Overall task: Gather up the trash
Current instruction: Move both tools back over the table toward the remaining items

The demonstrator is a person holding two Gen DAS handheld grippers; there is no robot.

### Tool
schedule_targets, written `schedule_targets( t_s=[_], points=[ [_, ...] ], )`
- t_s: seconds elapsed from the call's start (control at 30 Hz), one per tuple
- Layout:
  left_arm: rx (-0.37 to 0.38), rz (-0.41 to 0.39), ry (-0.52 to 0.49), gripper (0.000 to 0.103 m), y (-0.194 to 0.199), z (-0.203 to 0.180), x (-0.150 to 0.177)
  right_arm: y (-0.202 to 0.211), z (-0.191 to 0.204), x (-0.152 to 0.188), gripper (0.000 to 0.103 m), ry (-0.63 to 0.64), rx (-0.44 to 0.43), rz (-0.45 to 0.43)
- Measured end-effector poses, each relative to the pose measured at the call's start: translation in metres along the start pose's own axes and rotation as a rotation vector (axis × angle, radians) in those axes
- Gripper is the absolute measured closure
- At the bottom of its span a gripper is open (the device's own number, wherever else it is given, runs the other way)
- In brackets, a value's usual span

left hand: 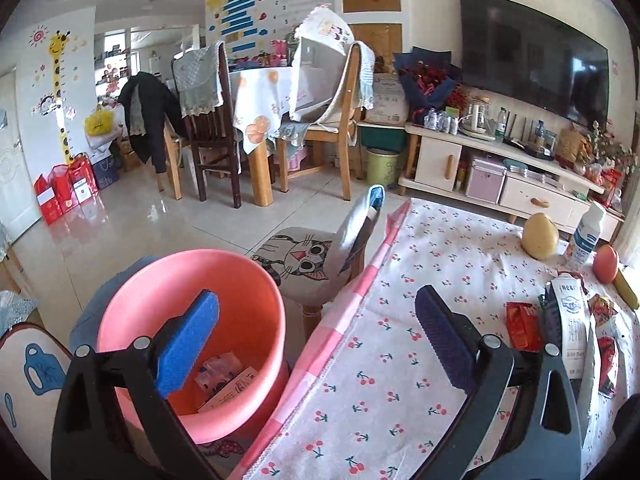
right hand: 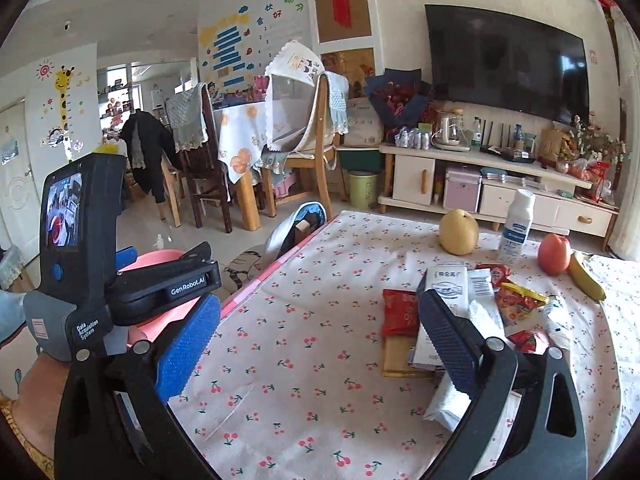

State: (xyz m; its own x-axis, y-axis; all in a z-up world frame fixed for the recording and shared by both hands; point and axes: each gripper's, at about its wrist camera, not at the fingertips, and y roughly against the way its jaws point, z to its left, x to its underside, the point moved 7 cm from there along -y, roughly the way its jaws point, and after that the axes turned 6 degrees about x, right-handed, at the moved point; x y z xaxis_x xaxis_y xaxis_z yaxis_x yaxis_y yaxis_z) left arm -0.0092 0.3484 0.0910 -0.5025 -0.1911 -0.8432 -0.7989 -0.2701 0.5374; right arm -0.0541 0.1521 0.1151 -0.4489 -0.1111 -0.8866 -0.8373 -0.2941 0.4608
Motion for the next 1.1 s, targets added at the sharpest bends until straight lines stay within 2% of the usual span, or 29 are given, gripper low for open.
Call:
schedule_targets(
  t_s=[0.27, 1.1],
  points=[
    [0.065, 0.017, -0.080, 0.004, 0.010, -0.046, 0.013, 0.010, -0.042, 0.002, 0.005, -0.028, 0.069, -0.021],
    [0.167, 0.022, -0.241, 0.004, 0.014, -0.137, 0.032, 0.005, -0.158, 0.028, 0.005, -0.121, 0.142, 0.034]
  ],
)
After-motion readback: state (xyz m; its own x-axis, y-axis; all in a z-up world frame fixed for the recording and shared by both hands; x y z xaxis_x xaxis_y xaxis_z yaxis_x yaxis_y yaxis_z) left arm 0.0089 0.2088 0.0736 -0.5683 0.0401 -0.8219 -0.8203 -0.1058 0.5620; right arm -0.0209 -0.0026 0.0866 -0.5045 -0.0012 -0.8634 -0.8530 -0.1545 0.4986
